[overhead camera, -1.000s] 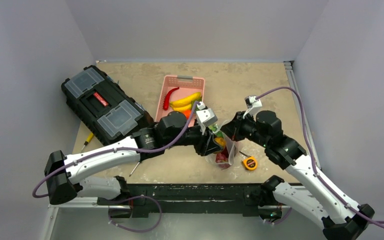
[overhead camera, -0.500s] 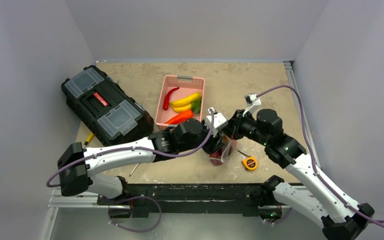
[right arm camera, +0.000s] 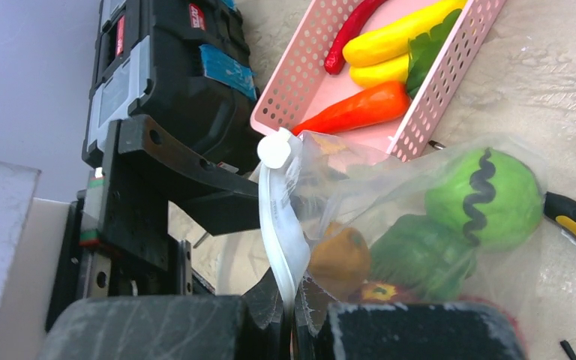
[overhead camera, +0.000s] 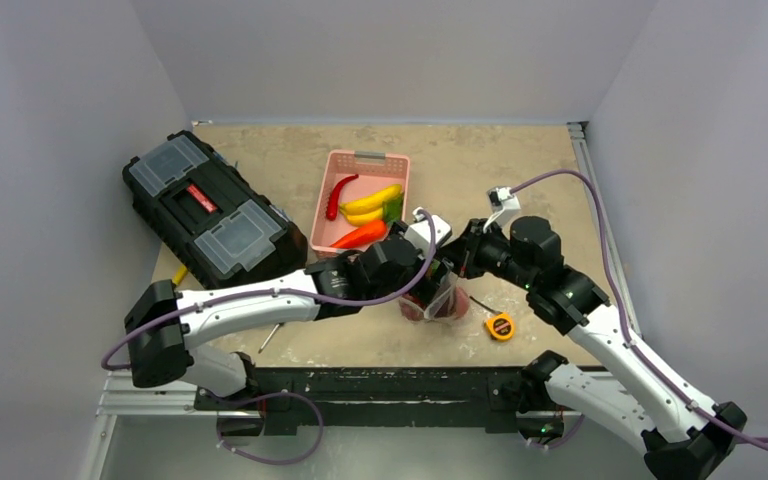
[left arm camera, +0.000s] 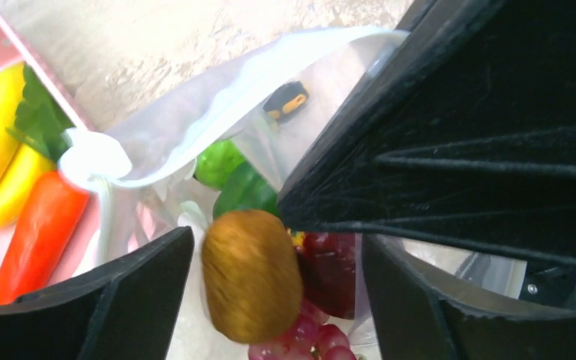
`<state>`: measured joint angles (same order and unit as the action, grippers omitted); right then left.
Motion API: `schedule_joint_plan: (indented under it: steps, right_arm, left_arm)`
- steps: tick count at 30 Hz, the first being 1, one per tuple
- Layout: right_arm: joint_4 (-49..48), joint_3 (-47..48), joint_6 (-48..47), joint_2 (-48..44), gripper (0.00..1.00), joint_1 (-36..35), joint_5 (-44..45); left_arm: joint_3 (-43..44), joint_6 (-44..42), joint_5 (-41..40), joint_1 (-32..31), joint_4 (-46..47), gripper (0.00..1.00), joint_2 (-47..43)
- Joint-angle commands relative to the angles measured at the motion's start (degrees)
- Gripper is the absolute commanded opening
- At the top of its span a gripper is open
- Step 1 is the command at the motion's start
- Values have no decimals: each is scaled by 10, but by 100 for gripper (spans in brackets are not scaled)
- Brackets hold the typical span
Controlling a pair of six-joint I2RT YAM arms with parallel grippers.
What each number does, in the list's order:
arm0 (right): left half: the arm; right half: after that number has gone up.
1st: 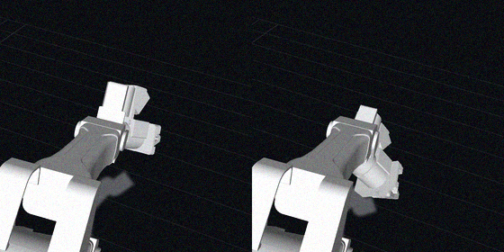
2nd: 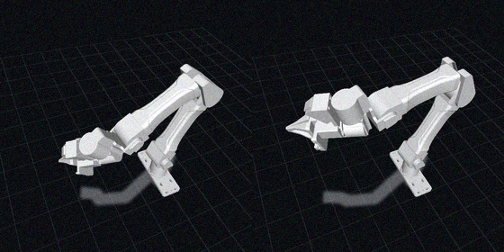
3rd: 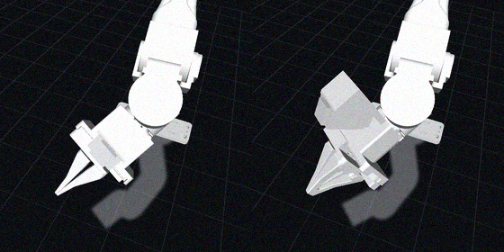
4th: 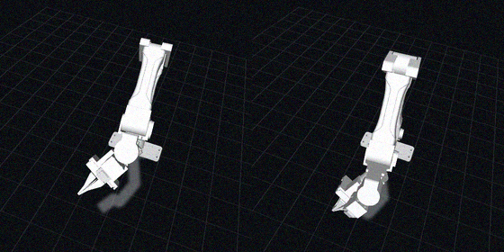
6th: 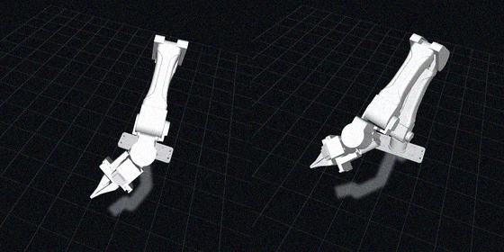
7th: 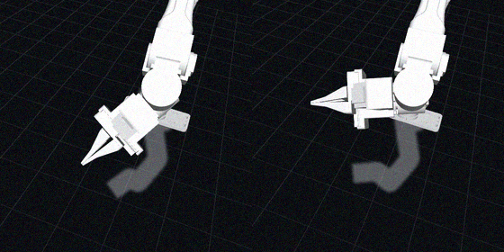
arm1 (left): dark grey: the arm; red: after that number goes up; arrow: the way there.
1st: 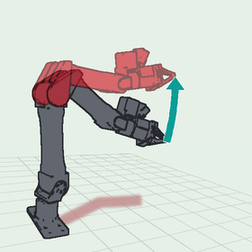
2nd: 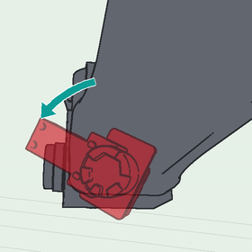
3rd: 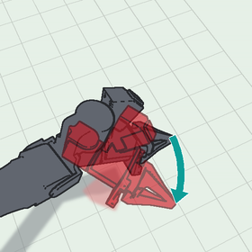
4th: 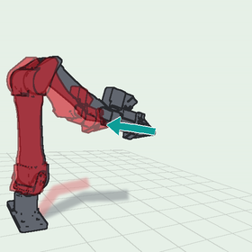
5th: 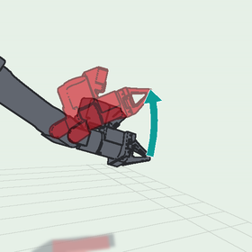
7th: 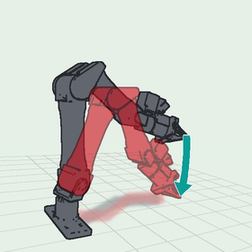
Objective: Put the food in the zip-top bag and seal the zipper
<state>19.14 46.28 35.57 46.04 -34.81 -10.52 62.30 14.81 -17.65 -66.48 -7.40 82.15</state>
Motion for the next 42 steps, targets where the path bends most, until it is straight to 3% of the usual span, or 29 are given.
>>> schedule_joint_plan:
  steps: [1,7,14,16,17,19,26,30,35,42]
  right_arm:
    - [-45,23,9,-8,0,1,-19]
    - [-34,25,-4,-5,0,1,-14]
    - [-49,22,3,1,0,1,-38]
    - [-42,22,-2,0,0,1,-38]
    - [-41,21,-6,1,0,2,-37]
    - [-38,21,-11,6,0,1,-35]
    - [-28,20,-13,3,0,1,-30]
    - [-23,22,-14,7,0,1,-26]
    - [-36,22,-13,18,0,2,-37]
    - [-20,30,-18,24,0,1,-37]
  left_arm:
    - [10,20,-25,-1,-38,91,-53]
    - [4,29,4,-1,-77,94,-115]
    - [-42,35,-27,5,-107,87,-213]
    - [-66,52,-25,15,-101,82,-226]
    - [-76,72,-5,32,-100,73,-231]
    - [-102,117,61,69,-79,67,-241]
    - [-194,168,285,98,110,86,-232]
    - [-211,178,296,94,134,87,-230]
    - [-205,191,283,93,110,63,-183]
    - [-199,189,297,93,109,42,-145]
